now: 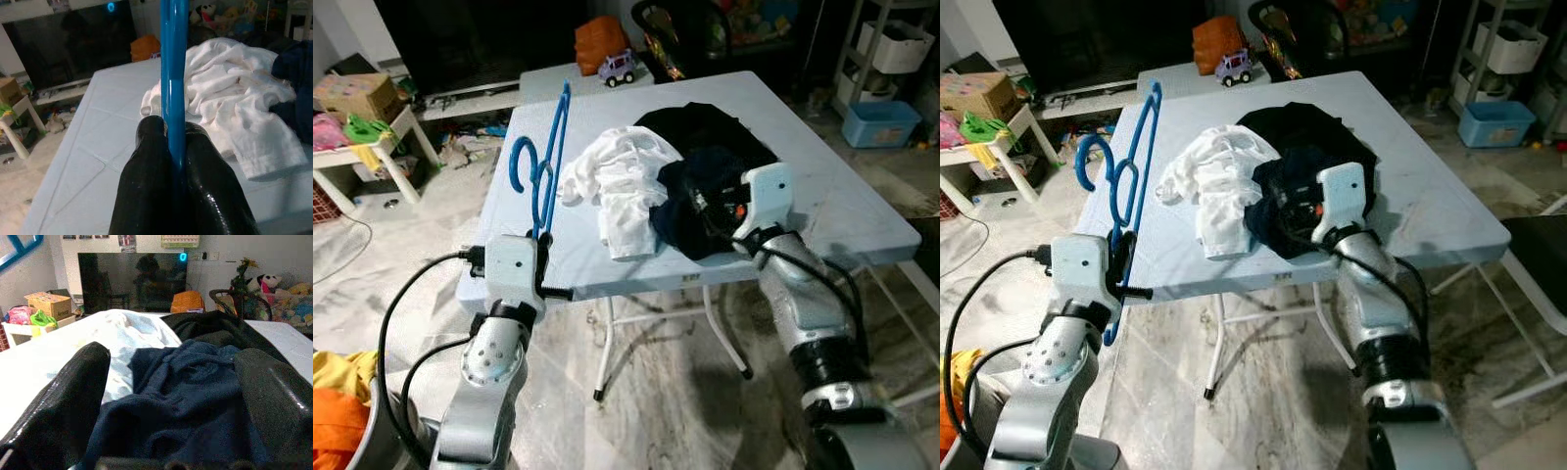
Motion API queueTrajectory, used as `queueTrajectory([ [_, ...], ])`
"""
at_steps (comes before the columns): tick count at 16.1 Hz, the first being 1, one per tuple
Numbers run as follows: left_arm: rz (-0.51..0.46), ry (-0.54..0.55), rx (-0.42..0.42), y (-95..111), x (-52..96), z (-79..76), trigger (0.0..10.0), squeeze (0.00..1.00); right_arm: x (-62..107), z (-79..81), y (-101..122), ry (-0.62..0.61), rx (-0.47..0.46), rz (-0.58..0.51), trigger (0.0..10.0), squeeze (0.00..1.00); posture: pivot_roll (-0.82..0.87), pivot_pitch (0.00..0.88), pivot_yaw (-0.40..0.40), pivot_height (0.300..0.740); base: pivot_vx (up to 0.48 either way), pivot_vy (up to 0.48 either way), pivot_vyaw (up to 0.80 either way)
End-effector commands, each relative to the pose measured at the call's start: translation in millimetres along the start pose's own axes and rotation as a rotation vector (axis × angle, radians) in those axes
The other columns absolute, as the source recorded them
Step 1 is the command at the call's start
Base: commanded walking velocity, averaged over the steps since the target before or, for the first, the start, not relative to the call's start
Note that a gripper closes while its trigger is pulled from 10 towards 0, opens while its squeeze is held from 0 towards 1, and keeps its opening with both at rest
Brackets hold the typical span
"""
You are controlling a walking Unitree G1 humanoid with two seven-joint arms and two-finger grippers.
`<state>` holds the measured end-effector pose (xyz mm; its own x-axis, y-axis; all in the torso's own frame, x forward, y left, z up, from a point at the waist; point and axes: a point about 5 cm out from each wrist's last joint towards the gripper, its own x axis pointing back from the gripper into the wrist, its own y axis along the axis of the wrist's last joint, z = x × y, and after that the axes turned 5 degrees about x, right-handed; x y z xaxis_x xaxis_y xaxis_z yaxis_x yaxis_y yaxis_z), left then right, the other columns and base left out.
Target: Hang hanger
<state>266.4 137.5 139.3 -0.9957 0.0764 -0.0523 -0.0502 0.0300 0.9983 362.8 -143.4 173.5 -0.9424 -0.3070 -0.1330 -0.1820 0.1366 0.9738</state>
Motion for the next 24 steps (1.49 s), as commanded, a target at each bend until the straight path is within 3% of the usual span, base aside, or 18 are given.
queueTrajectory([
  [1, 0.001, 0.029, 0.0, -1.6, 6.3, 5.3, 10.0, 0.0, 3.4, -0.9, 7.0, -0.061, -0.025, -0.021, 10.0, 0.0, -0.05, 0.0, 0.069, 0.74, 0.0, 0.0, 0.0],
  [3, 0.023, 0.063, 0.038, -6.4, 18.2, 13.6, 10.0, 0.0, 18.9, -7.2, 3.2, -0.147, -0.047, -0.016, 10.0, 0.0, -0.05, 0.0, 0.051, 0.74, 0.0, 0.0, 0.0],
  [4, 0.035, 0.083, 0.05, -8.5, 34.0, 21.8, 10.0, 0.0, 35.3, -11.9, -3.9, -0.21, -0.021, -0.009, 10.0, 0.0, -0.05, 0.0, 0.049, 0.74, 0.0, 0.0, 0.0],
  [5, 0.049, 0.094, 0.042, -10.3, 40.8, 26.0, 10.0, 0.0, 43.2, -13.7, -9.6, -0.252, -0.047, 0.022, 10.0, 0.0, -0.05, 0.0, 0.049, 0.74, 0.0, 0.0, 0.0],
  [8, 0.085, 0.073, 0.044, -13.7, 49.7, 29.1, 10.0, 0.0, 58.5, -4.5, -12.8, -0.239, -0.019, 0.054, 10.0, 0.0, -0.06, 0.0, 0.052, 0.74, 0.0, 0.0, 0.0],
  [9, 0.088, 0.048, 0.043, -14.3, 47.2, 26.3, 10.0, 0.0, 61.0, 1.9, -15.2, -0.205, -0.093, 0.088, 10.0, 0.0, -0.06, 0.0, 0.054, 0.74, 0.0, 0.0, 0.0],
  [12, 0.058, -0.024, 0.055, -6.6, 33.4, 12.6, 10.0, 0.0, 59.4, 7.7, -9.9, -0.183, -0.141, 0.084, 10.0, 0.0, -0.07, 0.0, 0.053, 0.74, 0.0, 0.0, 0.0],
  [17, 0.05, -0.123, 0.113, -3.6, 30.7, -4.9, 10.0, 0.0, 60.1, 13.7, -10.1, -0.157, -0.157, 0.126, 10.0, 0.0, -0.08, 0.009, 0.055, 0.74, 0.0, 0.0, -0.58],
  [20, 0.081, -0.054, 0.094, -7.3, 28.1, 0.0, 10.0, 0.0, 59.4, 16.2, -13.4, -0.144, -0.167, 0.149, 10.0, 0.0, -0.08, 0.018, 0.048, 0.74, 0.0, 0.0, -0.8],
  [24, 0.092, -0.067, 0.11, -8.4, 29.8, -3.6, 10.0, 0.0, 57.6, 18.8, -10.0, -0.117, -0.186, 0.15, 10.0, 0.0, -0.08, 0.038, 0.032, 0.74, 0.0, 0.0, -0.6],
])
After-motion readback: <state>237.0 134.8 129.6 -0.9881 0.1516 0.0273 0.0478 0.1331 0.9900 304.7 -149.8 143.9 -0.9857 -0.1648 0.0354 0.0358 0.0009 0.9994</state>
